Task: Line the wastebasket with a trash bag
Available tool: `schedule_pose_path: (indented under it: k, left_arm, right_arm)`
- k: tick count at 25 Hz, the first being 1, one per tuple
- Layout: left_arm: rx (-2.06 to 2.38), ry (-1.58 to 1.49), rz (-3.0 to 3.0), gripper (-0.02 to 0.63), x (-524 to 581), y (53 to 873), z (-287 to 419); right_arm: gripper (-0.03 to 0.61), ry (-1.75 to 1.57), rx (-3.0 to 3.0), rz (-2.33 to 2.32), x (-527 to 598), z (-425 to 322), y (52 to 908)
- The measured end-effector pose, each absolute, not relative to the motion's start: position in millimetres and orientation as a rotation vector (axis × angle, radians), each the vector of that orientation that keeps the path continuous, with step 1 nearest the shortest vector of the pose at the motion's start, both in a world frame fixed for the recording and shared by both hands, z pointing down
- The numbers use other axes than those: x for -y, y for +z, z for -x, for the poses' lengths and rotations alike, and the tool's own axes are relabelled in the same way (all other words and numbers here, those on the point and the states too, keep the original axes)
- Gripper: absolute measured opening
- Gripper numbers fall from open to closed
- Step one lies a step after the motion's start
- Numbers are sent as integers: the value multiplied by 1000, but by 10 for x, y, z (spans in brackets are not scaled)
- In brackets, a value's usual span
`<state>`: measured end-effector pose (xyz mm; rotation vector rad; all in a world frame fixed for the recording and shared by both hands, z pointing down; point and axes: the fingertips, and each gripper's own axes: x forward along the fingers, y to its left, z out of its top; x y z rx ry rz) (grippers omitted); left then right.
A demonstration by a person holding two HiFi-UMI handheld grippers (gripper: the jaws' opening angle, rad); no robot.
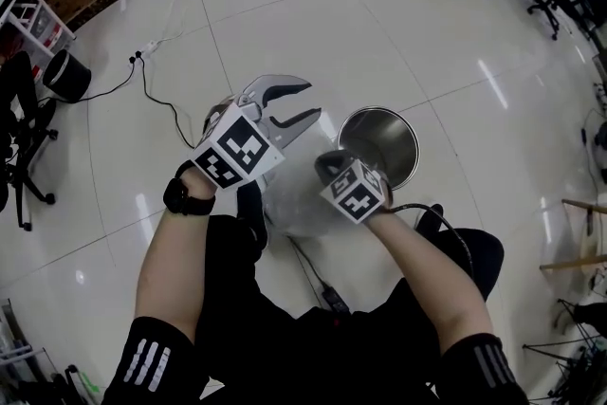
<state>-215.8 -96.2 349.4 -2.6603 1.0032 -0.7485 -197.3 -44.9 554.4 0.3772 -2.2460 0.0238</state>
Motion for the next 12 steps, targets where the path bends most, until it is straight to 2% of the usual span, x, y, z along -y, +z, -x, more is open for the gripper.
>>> schedule_pose_path:
  k: [3,6,12]
  left_arm:
    - [-994,-687,2670,149,972,3392,2045]
    - [-972,-656,2698,104,958,3342,1924]
    - [-765,-680,2781,77,781,3421,1541]
  right_arm:
    - [8,-11,2285,-436,609,1769,5175]
    - [8,16,2321,-509,786,1516,4817]
    - [8,50,2332,-670,1133,947,4364]
